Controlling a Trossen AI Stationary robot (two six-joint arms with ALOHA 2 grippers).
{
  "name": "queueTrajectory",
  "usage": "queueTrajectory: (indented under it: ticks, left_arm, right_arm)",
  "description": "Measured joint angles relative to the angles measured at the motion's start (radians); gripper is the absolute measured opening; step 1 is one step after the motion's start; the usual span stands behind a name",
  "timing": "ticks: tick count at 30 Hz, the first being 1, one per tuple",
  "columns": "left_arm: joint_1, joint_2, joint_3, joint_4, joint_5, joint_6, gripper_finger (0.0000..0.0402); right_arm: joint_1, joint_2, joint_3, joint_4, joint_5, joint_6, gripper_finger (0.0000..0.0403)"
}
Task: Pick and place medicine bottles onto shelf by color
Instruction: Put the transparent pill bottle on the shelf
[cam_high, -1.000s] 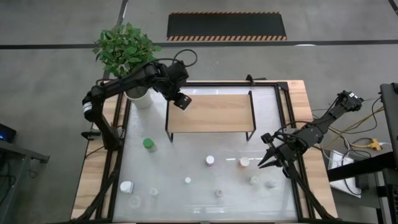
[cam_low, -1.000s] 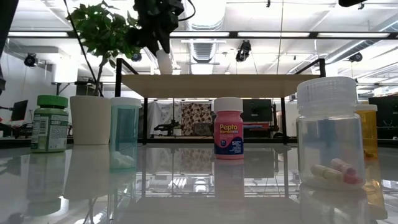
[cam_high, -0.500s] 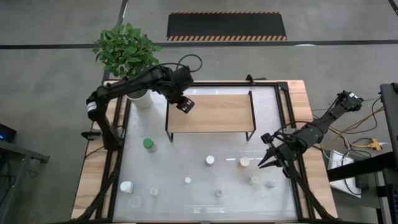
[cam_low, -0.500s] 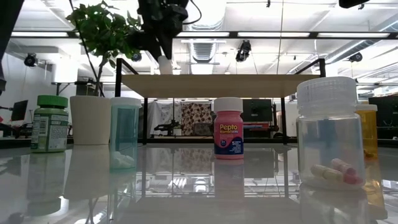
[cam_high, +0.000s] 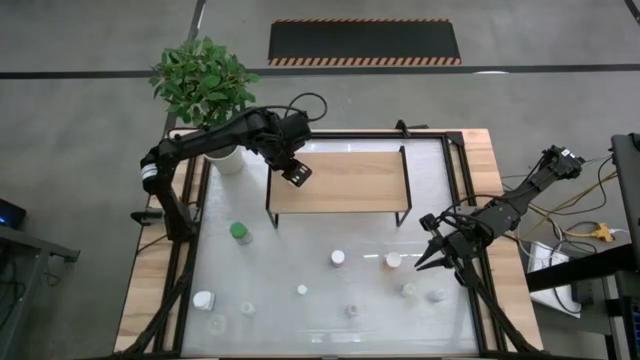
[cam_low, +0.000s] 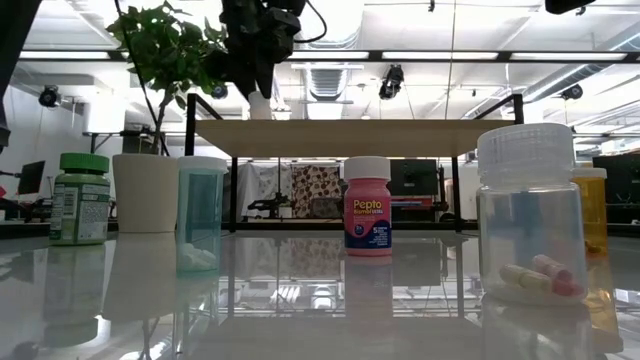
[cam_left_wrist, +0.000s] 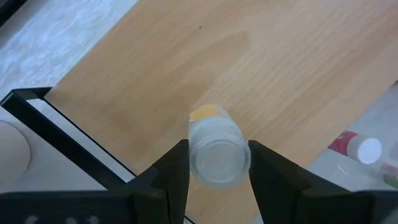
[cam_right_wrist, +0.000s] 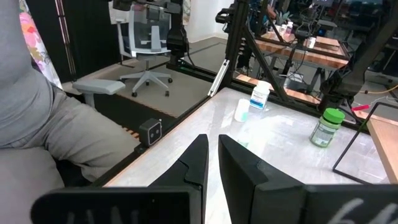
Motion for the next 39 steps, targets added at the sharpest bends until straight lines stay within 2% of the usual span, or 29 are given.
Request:
queueTrajectory:
  ticks: [4, 13, 20, 26, 35, 39]
  left_arm:
    - [0.000, 0.000, 0.000, 0.000, 0.000, 0.000, 0.0137]
    - [0.000, 0.000, 0.000, 0.000, 0.002, 0.007, 0.0211]
    - [0.000, -0.011, 0.059, -0.032, 0.044, 0.008, 0.0217]
    - [-0.005, -0.026, 0.080, -0.055, 0.009, 0.097, 0.0179]
    - [-0.026, -0.018, 0.033, -0.026, -0.017, 0.138, 0.0054]
    - [-0.027, -0.018, 0.004, -0.018, -0.022, 0.138, 0.0013]
  right_arm:
    - [0.000, 0.000, 0.000, 0.000, 0.000, 0.000, 0.0027]
    - [0.000, 0.000, 0.000, 0.000, 0.000, 0.004, 0.0027]
    - [0.000, 0.000, 0.000, 0.000, 0.000, 0.010, 0.0027]
    - [0.000, 0.000, 0.005, 0.002, 0.000, 0.009, 0.0027]
    - [0.000, 0.000, 0.005, -0.001, 0.000, 0.008, 0.0027]
    - [0.000, 0.000, 0.005, -0.002, 0.000, 0.008, 0.0027]
